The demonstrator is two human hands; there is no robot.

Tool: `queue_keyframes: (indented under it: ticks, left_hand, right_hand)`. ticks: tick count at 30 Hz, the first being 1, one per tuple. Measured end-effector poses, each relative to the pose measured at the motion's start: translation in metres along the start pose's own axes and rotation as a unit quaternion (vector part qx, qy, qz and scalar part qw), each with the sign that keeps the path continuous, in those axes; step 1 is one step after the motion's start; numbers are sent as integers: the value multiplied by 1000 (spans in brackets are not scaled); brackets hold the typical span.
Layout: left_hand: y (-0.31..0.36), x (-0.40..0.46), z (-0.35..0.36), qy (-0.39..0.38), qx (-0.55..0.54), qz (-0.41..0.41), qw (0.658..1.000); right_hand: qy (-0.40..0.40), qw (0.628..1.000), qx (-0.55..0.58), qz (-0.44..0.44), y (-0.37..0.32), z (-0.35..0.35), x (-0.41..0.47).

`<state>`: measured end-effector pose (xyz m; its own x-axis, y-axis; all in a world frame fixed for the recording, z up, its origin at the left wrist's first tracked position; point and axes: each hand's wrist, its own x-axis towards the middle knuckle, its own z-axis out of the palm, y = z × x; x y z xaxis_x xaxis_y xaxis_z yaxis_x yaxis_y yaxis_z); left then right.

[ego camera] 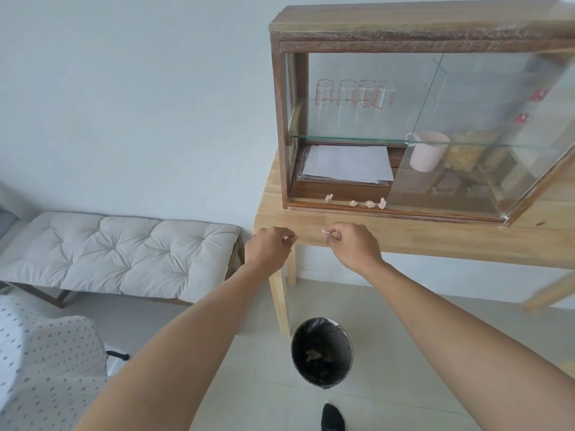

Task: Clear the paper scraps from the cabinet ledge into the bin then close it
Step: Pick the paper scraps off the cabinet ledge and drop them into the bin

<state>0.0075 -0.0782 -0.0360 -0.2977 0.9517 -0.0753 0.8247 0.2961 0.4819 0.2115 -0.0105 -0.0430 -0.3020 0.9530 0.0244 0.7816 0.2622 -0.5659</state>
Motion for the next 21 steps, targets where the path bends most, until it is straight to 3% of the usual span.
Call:
queue_keyframes:
  ticks: [21]
  left_hand:
    - [-40,-55,116,-120,15,-52,991]
  right_hand:
    - [-118,988,13,96,96,79,-83]
